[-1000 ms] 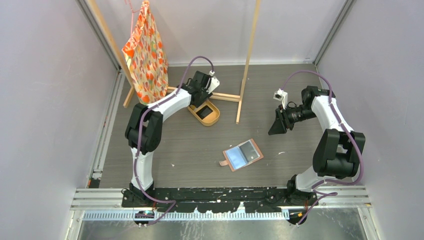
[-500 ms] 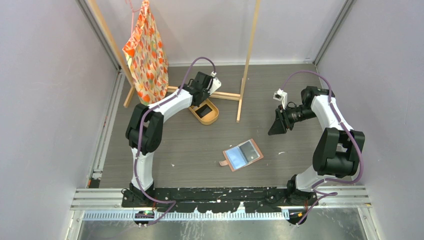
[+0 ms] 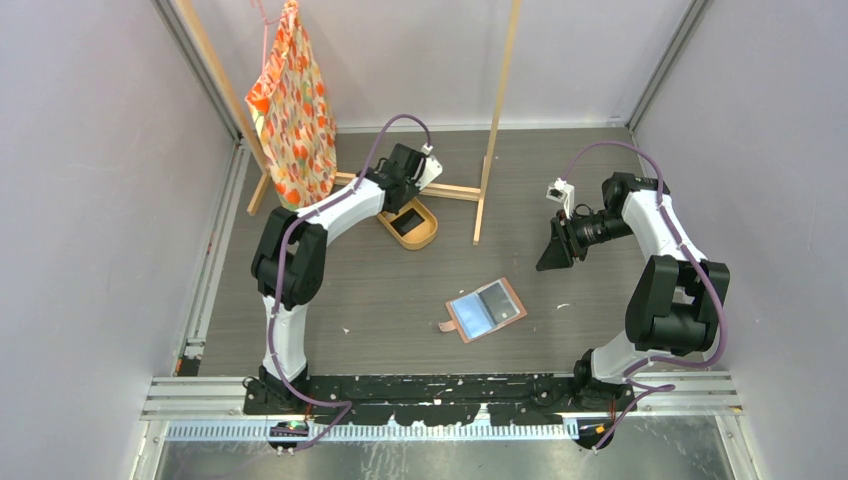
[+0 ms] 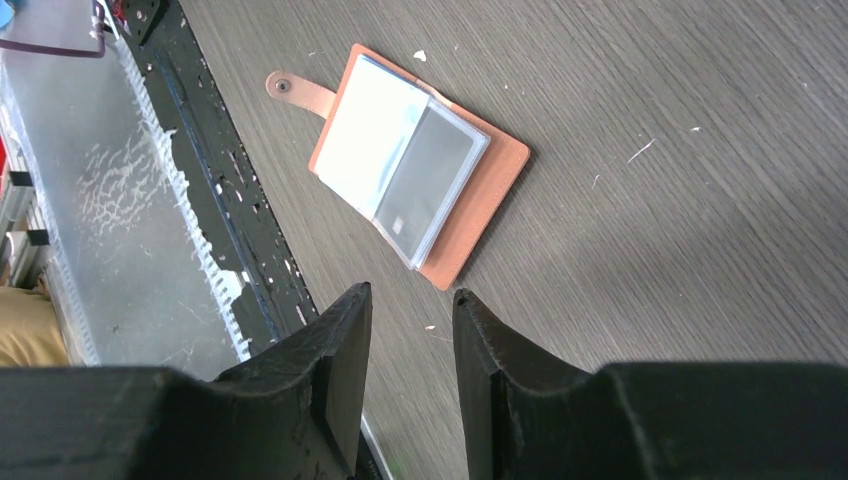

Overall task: Put the credit cards into the card holder
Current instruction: Pick up the credit card from the storage box.

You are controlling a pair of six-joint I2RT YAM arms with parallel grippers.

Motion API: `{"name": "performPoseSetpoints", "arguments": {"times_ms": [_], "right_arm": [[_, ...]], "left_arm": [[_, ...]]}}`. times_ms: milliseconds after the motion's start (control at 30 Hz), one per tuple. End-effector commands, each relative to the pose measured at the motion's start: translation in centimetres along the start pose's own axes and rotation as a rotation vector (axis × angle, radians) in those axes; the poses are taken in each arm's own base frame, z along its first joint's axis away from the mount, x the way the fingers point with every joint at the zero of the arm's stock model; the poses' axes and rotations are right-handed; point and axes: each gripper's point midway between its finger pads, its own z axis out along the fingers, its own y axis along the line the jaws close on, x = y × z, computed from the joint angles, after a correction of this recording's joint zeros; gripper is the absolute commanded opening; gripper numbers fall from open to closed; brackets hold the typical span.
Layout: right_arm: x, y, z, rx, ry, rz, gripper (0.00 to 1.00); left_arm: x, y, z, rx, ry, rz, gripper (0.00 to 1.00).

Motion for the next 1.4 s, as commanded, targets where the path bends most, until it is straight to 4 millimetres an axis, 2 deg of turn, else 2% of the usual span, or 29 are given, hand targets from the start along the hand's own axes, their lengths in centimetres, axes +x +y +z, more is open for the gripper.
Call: {"name": "performPoseSetpoints", "arguments": {"times_ms": [0,233,700,767,867,1367], "right_arm": [[-1.3,0.3,-0.5,-0.006,-0.032,-0.038,0.41],[-1.3,0.4,-0.4,-0.016,-0.031,-0.038,0.41],[-1.1,0.7,-0.3,-0.033,-0.020,-0.039,0.41],[-1.1,0.7,-0.2,-0.037,-0.018,-0.036,0.41],[-1.1,0.7,-0.2,-0.040,-0.016,-0.037,0.41],[-0.9,0.9,0.0,-0.054,-0.006,-0.040,0.41]], "left_arm": [[-2.1,1.4,-1.7,-0.022,-0.075,-0.018,0.23],[-1.7,1.6,-1.2,-0.040,-0.054,-0.010,0.22],[-1.6,2.2,-1.1,-0.078,-0.049,-0.015,0.29],[-1.6,2.2,-1.1,-0.084,-0.049,-0.016,0.29],[-1.6,2.3,-1.1,-0.085,-0.051,-0.017,0.22],[-2.8,2.8,-2.8,-0.128,-0.122,-0.025,0.22]]}}
